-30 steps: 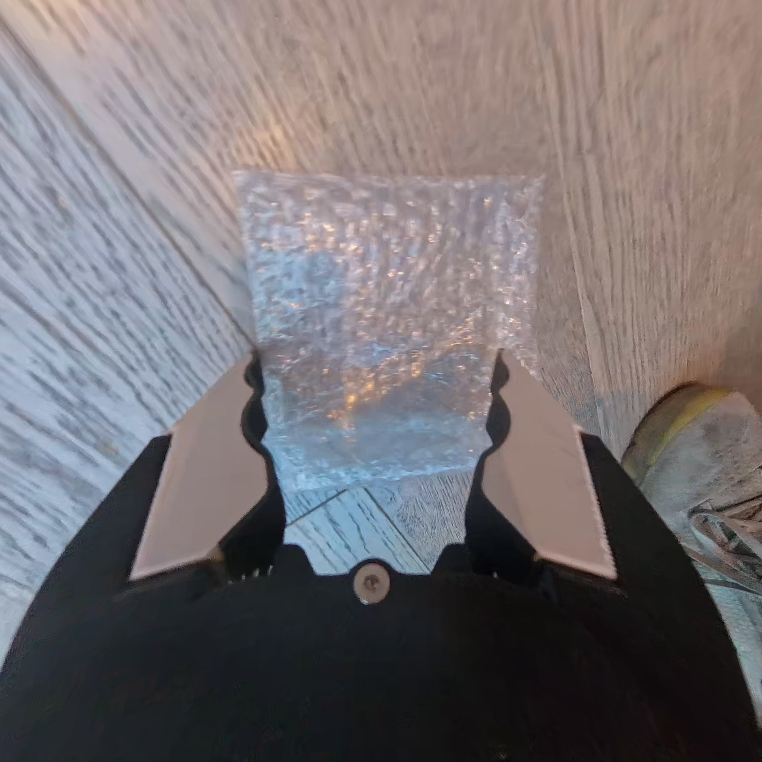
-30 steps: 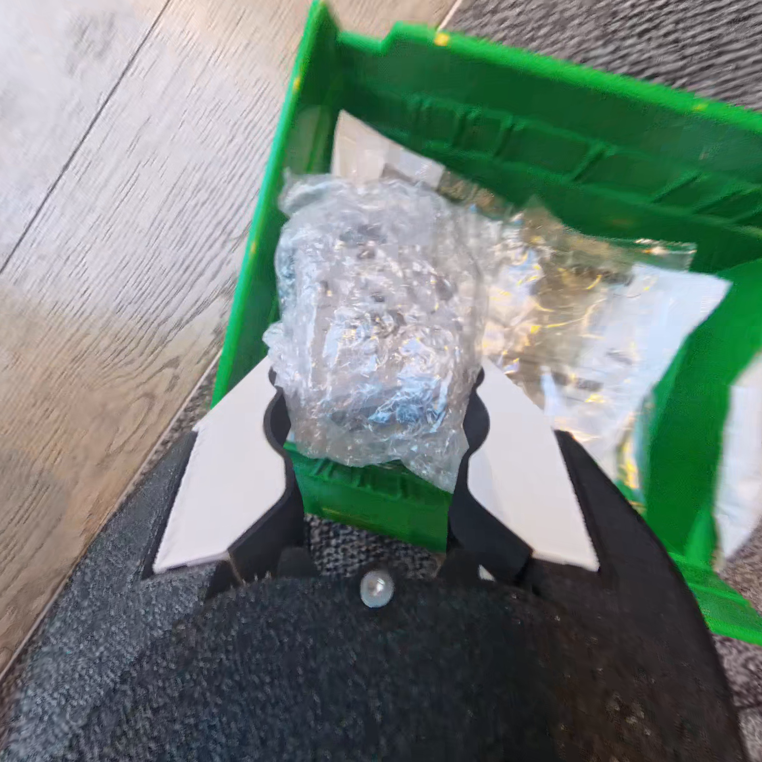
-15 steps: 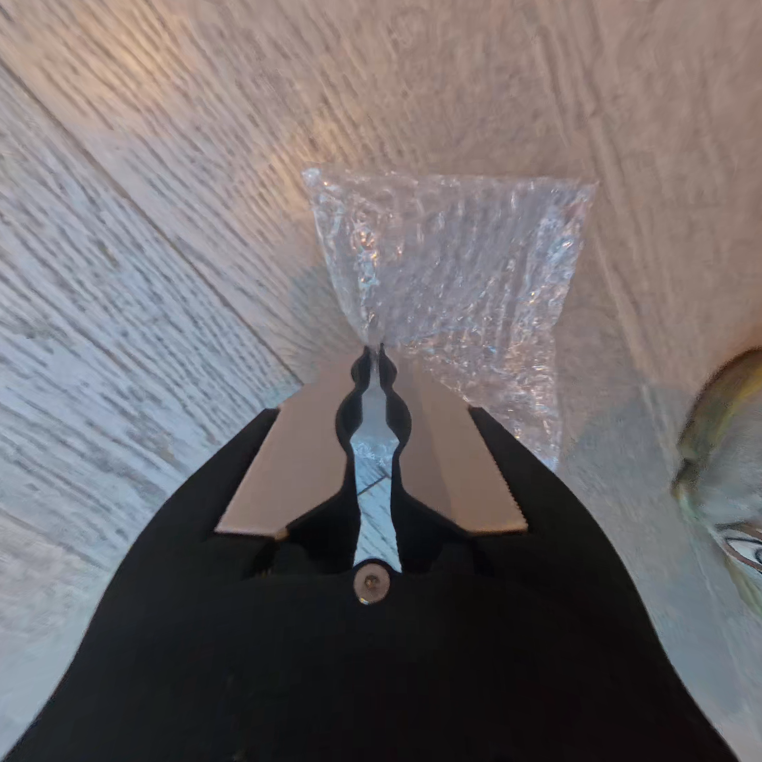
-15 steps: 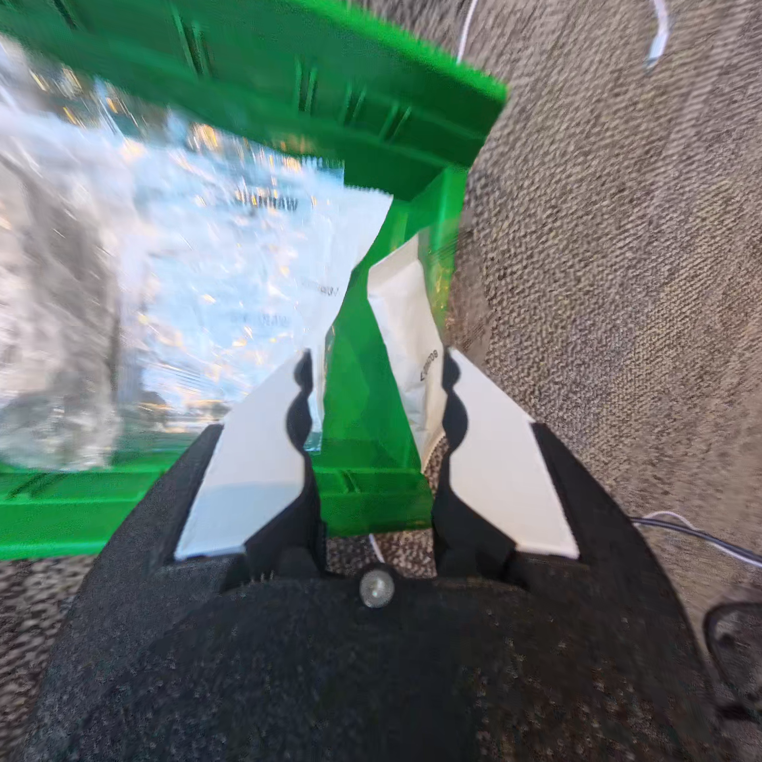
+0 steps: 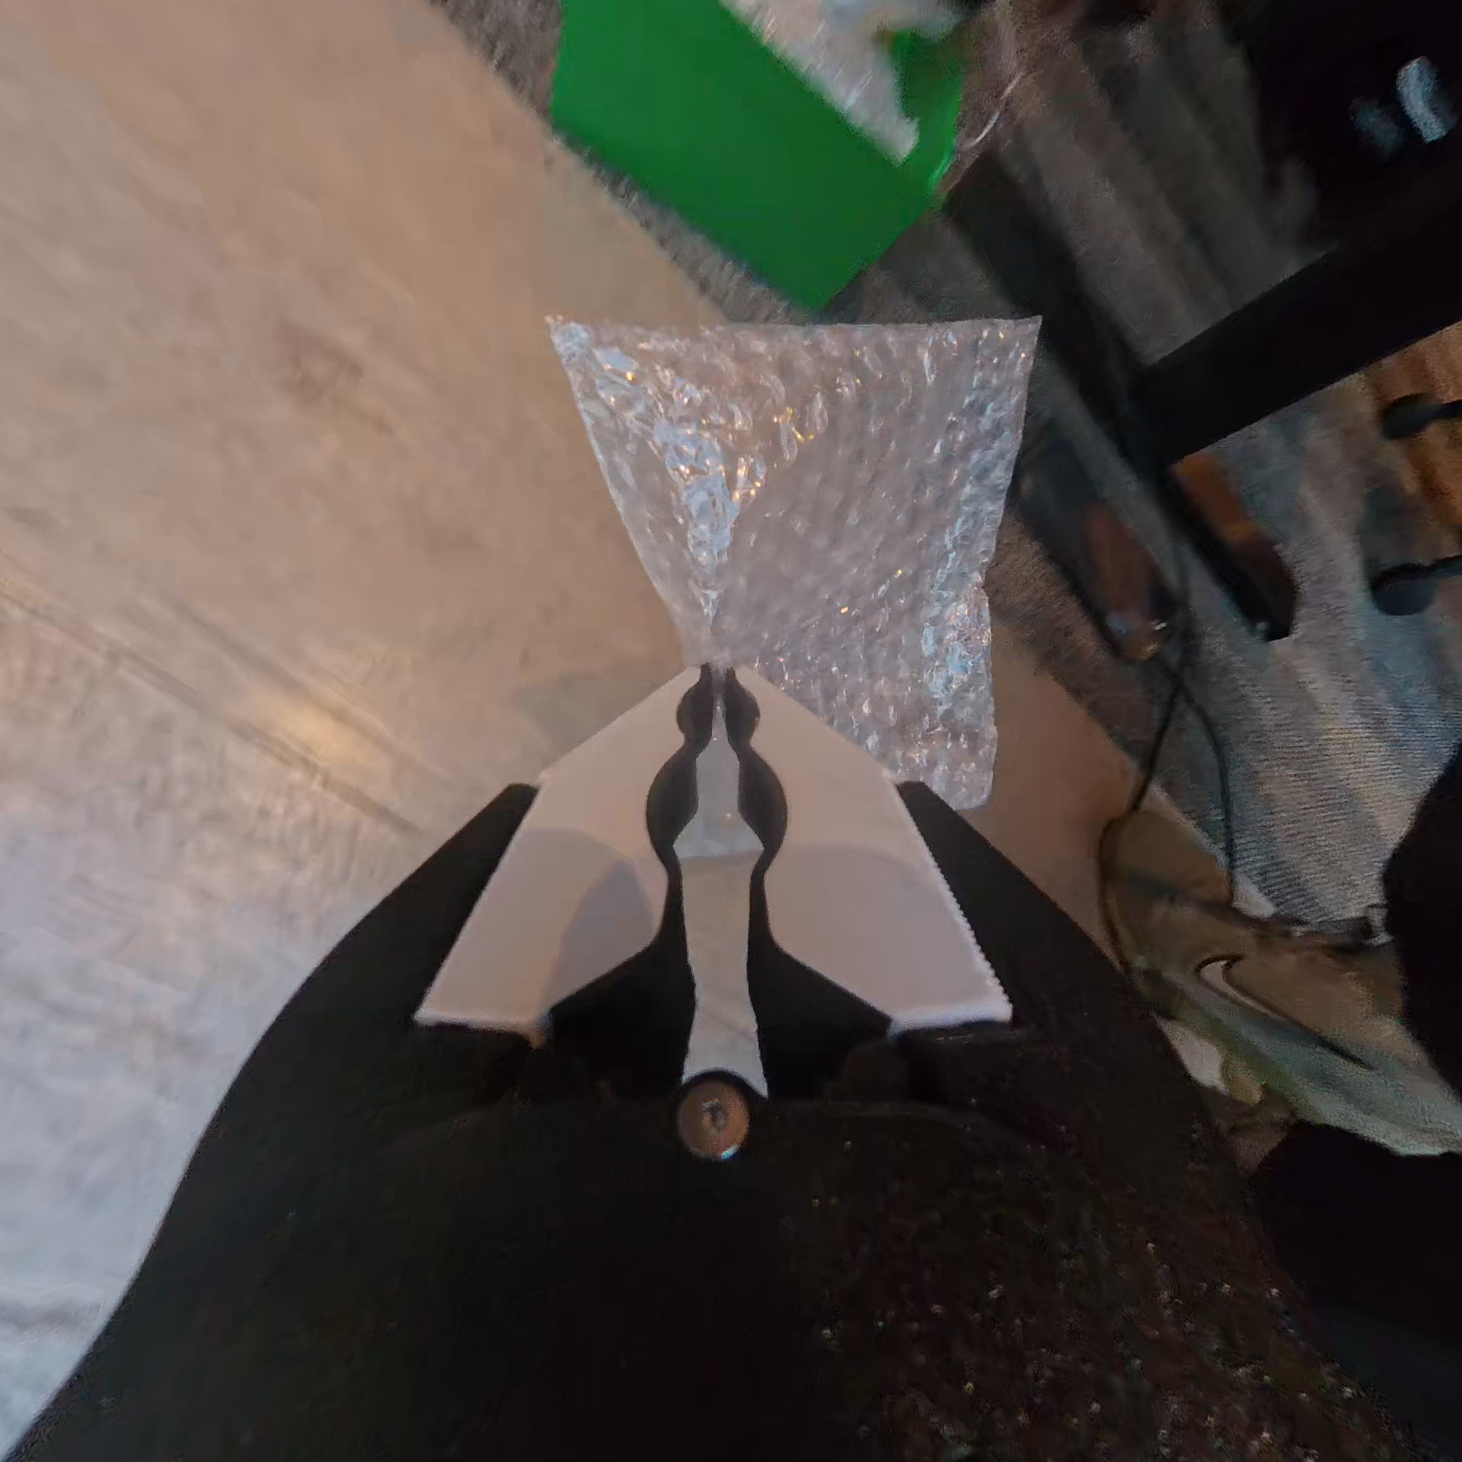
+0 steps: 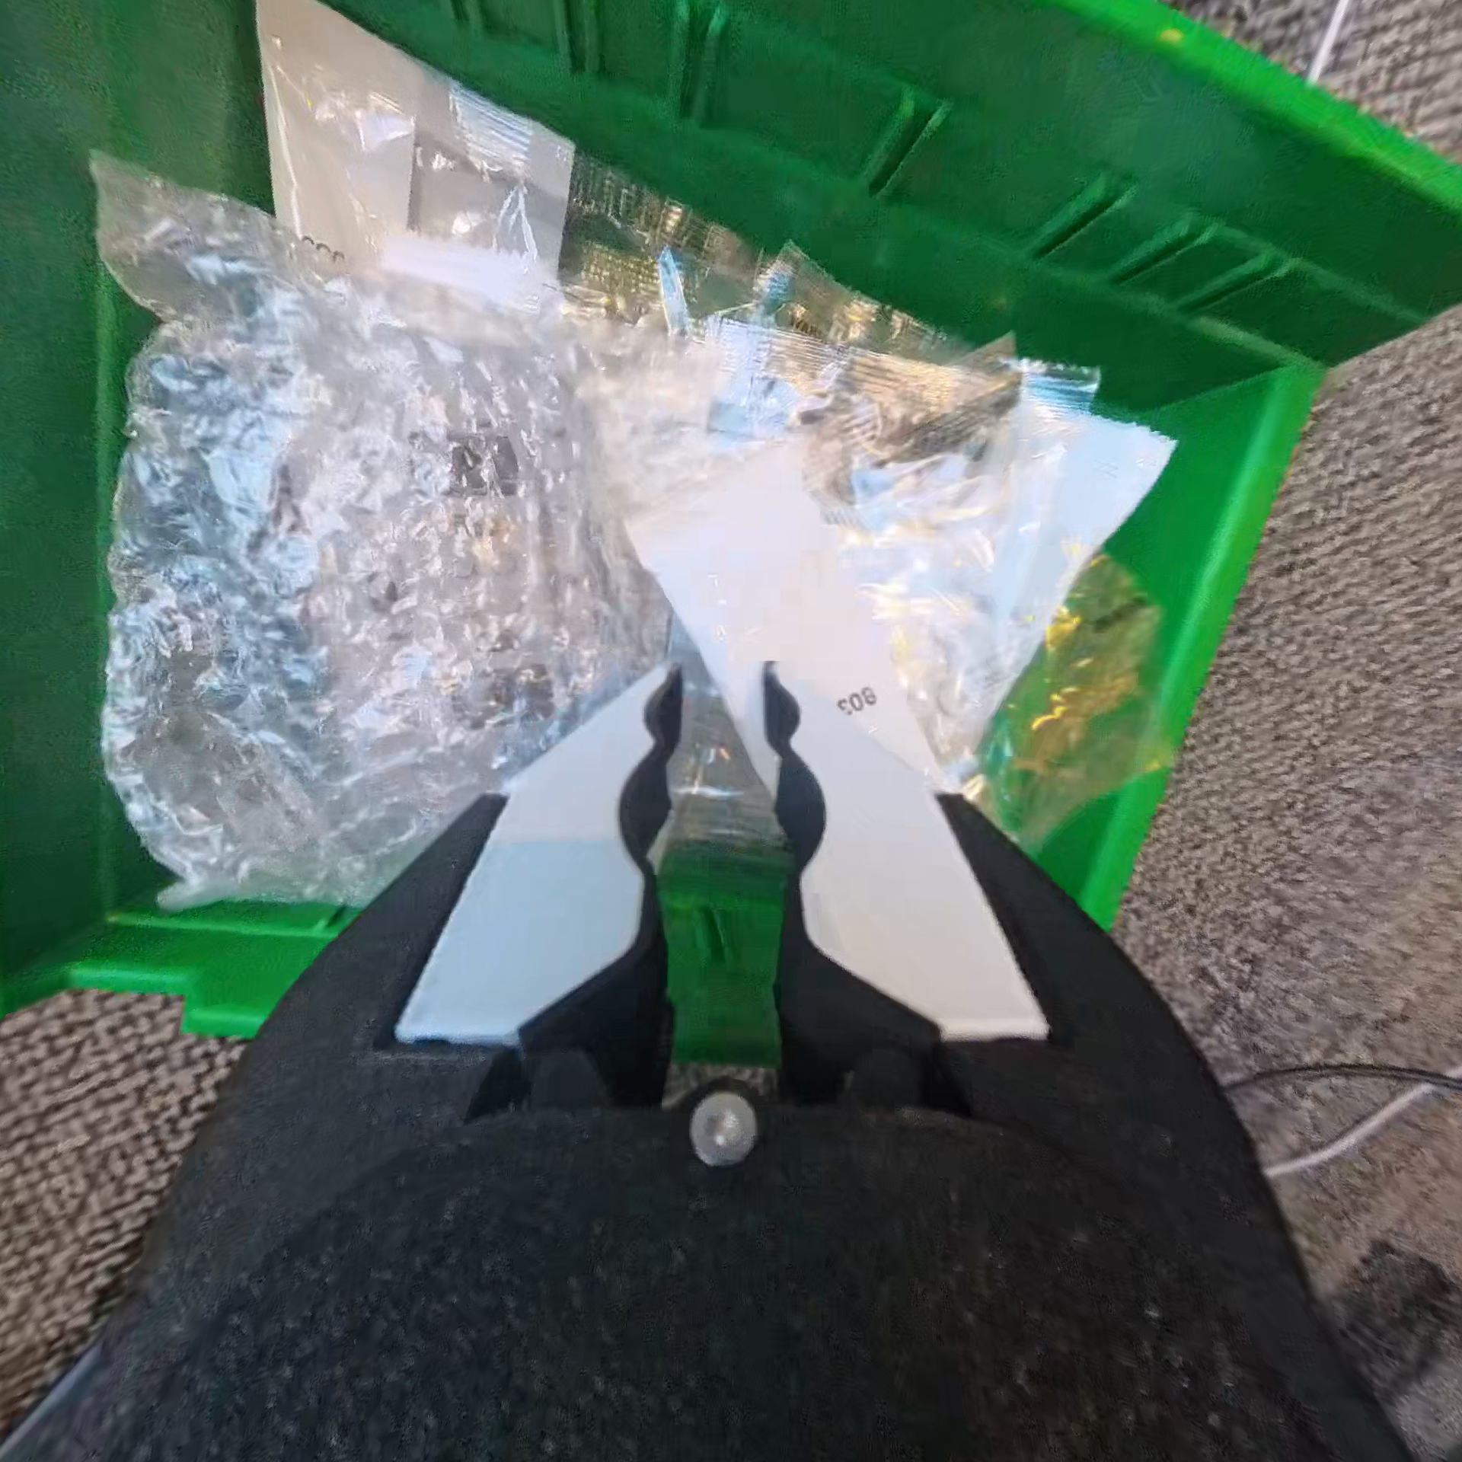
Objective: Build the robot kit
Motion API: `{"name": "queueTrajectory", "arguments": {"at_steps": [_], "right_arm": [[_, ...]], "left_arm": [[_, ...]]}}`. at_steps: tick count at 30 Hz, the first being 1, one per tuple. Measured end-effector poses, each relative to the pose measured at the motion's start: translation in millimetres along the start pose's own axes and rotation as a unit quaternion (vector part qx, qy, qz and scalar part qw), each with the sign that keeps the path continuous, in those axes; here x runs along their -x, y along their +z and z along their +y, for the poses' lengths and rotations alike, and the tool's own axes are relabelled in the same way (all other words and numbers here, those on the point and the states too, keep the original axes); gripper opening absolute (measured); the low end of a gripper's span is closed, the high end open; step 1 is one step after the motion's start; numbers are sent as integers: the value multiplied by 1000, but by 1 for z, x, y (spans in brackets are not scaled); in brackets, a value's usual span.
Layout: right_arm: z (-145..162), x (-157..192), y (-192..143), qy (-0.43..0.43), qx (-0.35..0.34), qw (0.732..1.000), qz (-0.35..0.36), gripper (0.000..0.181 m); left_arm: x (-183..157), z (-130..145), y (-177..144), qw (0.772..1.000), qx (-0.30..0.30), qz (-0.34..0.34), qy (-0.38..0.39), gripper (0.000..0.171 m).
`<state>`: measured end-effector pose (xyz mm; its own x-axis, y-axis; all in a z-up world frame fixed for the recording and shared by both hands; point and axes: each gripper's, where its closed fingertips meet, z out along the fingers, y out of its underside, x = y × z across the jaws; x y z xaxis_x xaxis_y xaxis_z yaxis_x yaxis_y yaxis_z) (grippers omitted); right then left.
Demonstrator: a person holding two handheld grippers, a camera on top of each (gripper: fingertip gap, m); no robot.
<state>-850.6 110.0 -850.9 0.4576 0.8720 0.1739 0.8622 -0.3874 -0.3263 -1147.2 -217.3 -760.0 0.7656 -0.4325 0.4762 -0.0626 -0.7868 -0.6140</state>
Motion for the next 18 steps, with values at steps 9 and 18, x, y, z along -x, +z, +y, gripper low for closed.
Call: {"name": "queueTrajectory", "arguments": {"at_steps": [9,18], "right_arm": [[-104,63,-165,82,-274,932,-224,92],[-124,138,-224,108,-341,846,-396,2]], "left_arm": [[-49,-147,52,995,-22,76,54,1],[-73,-209,77,991,-78,70,84,14]]}}
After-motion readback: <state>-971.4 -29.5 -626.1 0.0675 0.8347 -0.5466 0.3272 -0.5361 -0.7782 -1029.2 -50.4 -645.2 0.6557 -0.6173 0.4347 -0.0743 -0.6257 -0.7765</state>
